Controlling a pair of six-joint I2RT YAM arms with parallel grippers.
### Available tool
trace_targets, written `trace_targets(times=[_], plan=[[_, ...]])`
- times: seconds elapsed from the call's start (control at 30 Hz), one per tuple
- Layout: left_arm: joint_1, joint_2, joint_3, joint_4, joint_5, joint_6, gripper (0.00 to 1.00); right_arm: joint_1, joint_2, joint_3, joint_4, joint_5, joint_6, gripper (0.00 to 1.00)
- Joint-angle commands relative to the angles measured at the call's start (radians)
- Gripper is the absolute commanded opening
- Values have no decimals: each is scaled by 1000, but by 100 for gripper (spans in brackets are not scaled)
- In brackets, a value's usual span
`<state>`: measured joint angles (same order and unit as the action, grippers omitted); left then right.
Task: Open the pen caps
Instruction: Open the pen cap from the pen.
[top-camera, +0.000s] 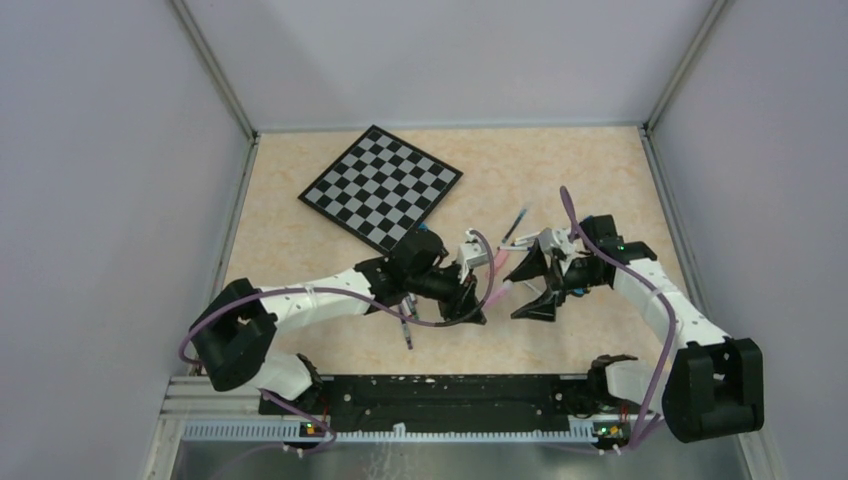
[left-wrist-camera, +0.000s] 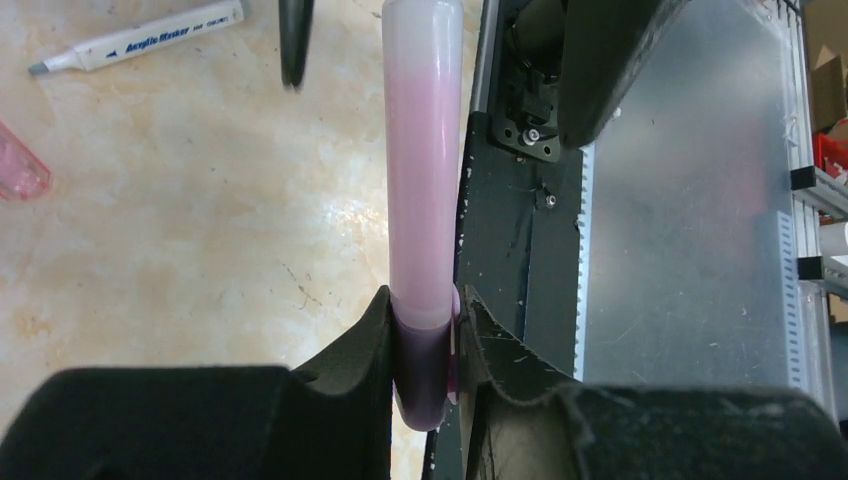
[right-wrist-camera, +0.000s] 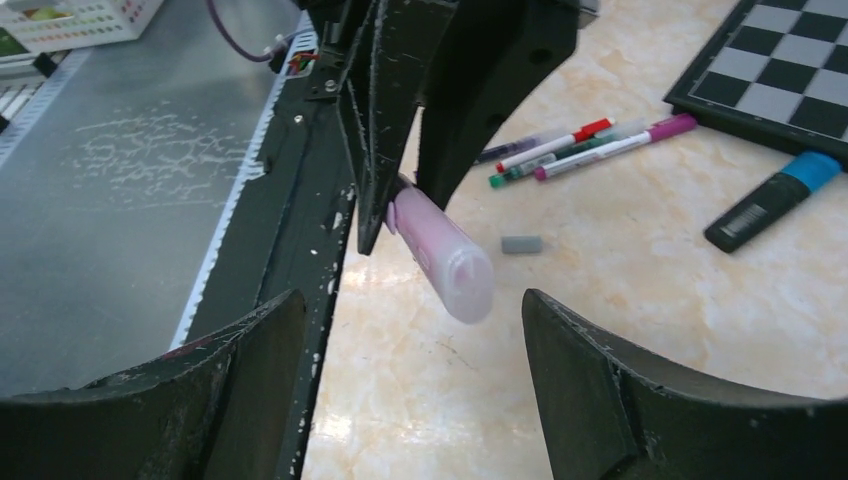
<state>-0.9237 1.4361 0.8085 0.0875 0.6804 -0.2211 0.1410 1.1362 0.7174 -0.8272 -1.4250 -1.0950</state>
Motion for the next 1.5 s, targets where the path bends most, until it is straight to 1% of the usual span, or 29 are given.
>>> trace_targets(times=[0.0,0.07,0.17,0.33,0.43,0.73,1.03,1.3,1.47], plan=[[-22,24,81,-33,23,89,0,68,16,4,-15,-53,-93,76],[-36,38,99,-44,19,106,0,98,14,-11,33,-46,-44,73],[-49,60,119,-56,11,119,0,120,21,-12,70,-52,6,64],[-55,87,129,-62,0,121,0,125,21,-25,119,-63,72,52],[-55,86,132,-61,-8,121,0,126,22,-27,134,-50,95,46],[-56,62,122,-61,-15,131,0,126,25,-31,151,-39,122,42],[-56,53,118,-56,-9,130,0,131,30,-35,158,-24,125,41],[-56,47,108,-50,-11,127,0,132,32,-35,157,-22,120,34],[-56,39,98,-46,-14,126,0,133,33,-34,151,-13,113,33]])
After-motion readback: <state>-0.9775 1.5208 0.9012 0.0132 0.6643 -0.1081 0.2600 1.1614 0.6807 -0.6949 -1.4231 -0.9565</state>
